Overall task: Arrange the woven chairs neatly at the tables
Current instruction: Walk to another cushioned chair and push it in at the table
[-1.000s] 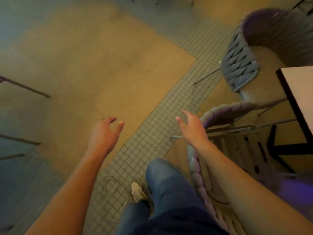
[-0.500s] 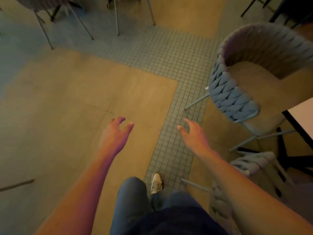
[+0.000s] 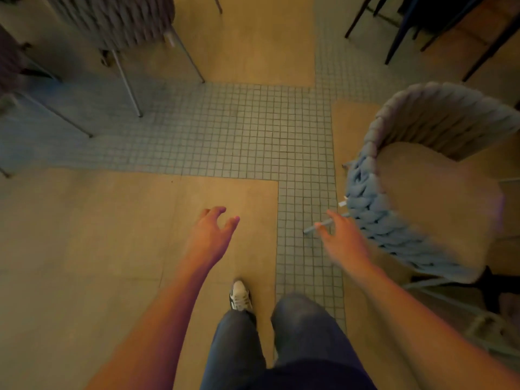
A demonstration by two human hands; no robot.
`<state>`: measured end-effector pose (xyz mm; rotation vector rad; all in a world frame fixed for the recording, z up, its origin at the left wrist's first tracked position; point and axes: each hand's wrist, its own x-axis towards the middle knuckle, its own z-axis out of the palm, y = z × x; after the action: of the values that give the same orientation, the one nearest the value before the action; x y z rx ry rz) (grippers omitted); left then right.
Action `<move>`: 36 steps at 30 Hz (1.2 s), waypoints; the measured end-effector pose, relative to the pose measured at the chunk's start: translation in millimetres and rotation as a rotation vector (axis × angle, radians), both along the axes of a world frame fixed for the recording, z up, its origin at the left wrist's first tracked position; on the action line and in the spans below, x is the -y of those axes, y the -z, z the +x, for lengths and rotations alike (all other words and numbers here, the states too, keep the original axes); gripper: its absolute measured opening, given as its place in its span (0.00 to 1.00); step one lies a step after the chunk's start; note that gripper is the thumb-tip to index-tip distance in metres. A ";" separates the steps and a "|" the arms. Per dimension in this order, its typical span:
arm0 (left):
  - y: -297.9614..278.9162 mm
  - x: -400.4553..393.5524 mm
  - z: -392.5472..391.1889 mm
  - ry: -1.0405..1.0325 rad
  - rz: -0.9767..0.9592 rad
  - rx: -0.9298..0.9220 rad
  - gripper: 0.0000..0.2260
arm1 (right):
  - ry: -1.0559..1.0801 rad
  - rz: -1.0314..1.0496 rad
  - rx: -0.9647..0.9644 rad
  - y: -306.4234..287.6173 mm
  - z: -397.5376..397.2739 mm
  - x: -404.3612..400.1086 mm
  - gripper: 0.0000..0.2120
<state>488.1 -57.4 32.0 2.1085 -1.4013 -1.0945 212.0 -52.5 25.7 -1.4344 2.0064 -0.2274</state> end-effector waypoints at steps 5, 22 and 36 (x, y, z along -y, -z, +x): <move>-11.4 119.5 -1.8 0.126 -0.014 0.033 0.24 | 0.118 -0.020 0.002 -7.5 2.0 80.1 0.30; -35.0 505.5 -214.9 0.826 -0.195 0.164 0.26 | 0.832 -0.193 0.053 -20.4 -126.0 313.7 0.28; -10.4 634.7 -477.5 1.699 -0.406 0.342 0.25 | 1.784 -0.158 0.004 -1.6 -196.1 272.8 0.28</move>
<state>10.7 -692.0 42.4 0.4287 -3.2753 -0.6301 15.9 -325.3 27.4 0.6825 2.6536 -1.0689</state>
